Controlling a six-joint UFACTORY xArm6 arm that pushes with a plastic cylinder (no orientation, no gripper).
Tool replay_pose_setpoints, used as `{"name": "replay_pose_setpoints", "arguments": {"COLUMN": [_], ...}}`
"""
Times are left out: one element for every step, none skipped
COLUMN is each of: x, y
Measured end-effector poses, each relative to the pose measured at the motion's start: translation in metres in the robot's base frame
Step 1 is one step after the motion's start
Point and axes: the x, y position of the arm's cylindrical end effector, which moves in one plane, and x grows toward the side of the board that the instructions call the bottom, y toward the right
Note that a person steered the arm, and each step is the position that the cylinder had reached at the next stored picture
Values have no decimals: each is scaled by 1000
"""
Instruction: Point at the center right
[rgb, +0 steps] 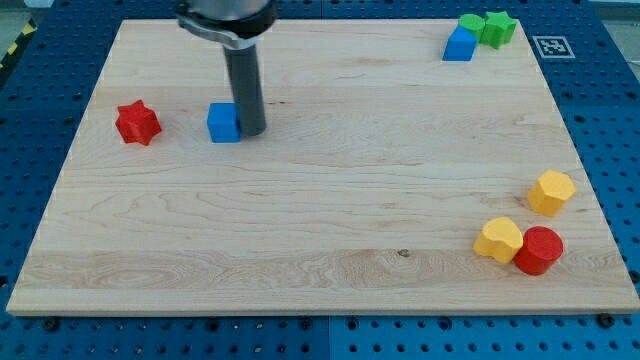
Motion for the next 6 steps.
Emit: {"name": "replay_pose_setpoints", "arguments": {"x": [-2,-14,-19,-19,-19,-11], "y": [-31,-56,-30,56,181,316]}}
